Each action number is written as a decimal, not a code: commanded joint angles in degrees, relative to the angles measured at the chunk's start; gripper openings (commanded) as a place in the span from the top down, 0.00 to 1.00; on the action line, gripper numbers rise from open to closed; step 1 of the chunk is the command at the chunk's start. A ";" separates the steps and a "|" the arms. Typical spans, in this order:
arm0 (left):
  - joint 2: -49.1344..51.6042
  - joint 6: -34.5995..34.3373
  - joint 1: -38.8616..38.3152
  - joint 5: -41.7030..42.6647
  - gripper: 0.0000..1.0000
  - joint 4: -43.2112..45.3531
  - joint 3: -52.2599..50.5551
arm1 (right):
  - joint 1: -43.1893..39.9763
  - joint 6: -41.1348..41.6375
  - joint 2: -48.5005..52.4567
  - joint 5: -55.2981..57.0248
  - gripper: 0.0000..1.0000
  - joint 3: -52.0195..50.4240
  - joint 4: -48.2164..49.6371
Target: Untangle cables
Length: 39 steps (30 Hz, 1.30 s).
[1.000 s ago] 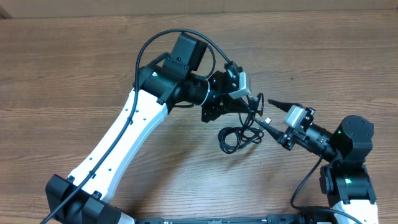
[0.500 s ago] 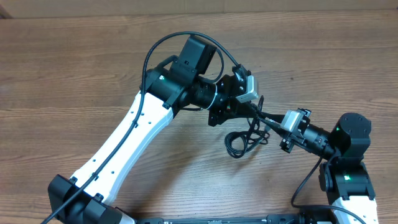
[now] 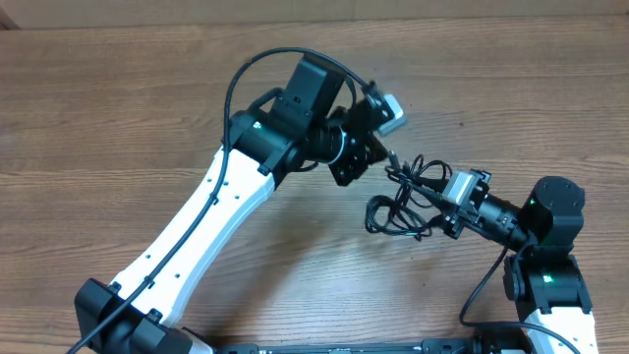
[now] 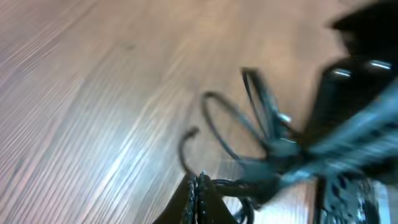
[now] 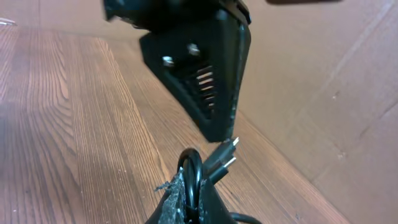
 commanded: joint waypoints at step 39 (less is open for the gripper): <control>-0.55 2.71 1.11 16.83 0.00 6.27 1.16 | 0.00 54.99 -0.11 11.34 0.96 1.57 18.05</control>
